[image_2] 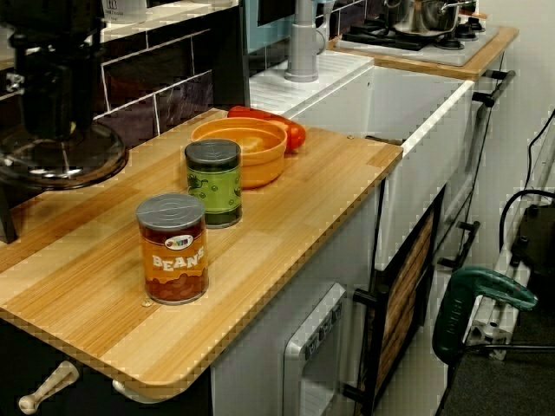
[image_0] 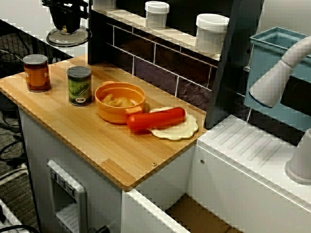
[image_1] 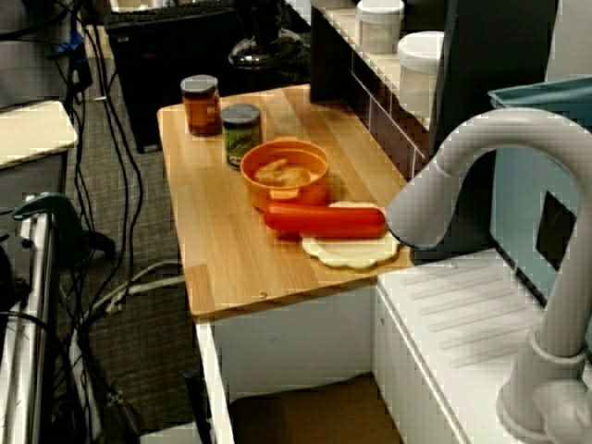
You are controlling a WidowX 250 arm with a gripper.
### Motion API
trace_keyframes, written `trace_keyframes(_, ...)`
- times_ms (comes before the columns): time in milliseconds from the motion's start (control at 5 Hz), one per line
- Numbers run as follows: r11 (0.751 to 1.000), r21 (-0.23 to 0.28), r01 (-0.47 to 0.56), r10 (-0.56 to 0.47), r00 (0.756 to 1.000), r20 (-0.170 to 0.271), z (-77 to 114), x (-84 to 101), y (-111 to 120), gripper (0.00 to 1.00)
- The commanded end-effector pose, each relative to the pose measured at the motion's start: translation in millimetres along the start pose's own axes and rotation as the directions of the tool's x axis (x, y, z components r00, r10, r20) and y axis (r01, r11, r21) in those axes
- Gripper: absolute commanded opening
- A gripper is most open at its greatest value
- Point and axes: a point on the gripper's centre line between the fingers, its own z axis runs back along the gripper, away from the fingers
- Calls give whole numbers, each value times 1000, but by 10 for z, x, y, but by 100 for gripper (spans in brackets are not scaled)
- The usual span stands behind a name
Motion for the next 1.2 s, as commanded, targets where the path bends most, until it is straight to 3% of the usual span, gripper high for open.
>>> trace_keyframes(0, 999, 20, -40, 39, 999, 23, 44, 235, 217, 0)
trace_keyframes(600, 1000, 11, -13, 13, 1000, 7, 47, 112, 131, 0)
trace_keyframes(800, 1000, 23, -18, 19, 1000, -15, 37, 92, 116, 100)
trace_keyframes(1000, 1000, 5, -25, 25, 1000, -17, 69, 104, 141, 100)
